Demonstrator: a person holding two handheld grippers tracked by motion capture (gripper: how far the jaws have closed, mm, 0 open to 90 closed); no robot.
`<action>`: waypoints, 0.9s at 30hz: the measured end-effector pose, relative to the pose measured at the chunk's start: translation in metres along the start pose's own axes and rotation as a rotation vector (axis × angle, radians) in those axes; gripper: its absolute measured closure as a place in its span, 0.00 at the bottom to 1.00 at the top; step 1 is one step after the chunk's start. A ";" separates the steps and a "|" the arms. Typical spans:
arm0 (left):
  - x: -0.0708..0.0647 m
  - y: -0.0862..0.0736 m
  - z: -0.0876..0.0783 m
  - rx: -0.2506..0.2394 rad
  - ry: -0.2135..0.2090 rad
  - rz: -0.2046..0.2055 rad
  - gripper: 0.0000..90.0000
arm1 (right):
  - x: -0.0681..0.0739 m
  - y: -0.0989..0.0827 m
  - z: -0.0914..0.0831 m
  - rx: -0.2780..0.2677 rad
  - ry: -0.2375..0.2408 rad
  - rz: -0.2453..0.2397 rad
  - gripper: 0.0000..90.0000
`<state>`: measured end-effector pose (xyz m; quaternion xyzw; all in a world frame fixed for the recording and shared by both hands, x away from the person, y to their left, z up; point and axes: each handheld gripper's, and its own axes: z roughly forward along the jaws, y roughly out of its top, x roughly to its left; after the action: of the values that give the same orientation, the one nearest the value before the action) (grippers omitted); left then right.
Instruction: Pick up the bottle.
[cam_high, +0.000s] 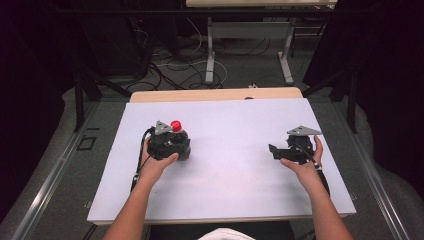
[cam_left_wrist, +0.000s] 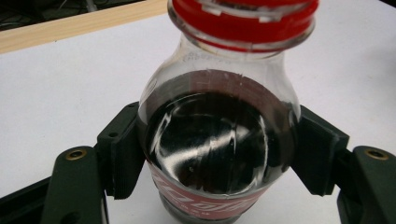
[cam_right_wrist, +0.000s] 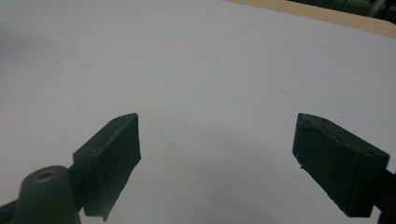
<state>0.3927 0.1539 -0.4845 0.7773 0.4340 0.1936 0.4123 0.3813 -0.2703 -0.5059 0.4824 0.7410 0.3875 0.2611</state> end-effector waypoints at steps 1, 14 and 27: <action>0.000 0.000 -0.002 -0.001 -0.004 0.004 0.33 | 0.000 0.000 -0.001 0.003 -0.003 -0.001 0.16; -0.017 0.010 -0.014 0.004 -0.052 0.031 0.33 | 0.005 0.004 -0.004 -0.011 0.019 0.000 0.16; -0.046 0.013 -0.015 0.013 -0.116 0.099 0.33 | 0.022 0.014 -0.012 -0.036 0.076 -0.030 0.17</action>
<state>0.3643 0.1188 -0.4627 0.8102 0.3718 0.1657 0.4218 0.3703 -0.2512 -0.4878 0.4514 0.7504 0.4149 0.2471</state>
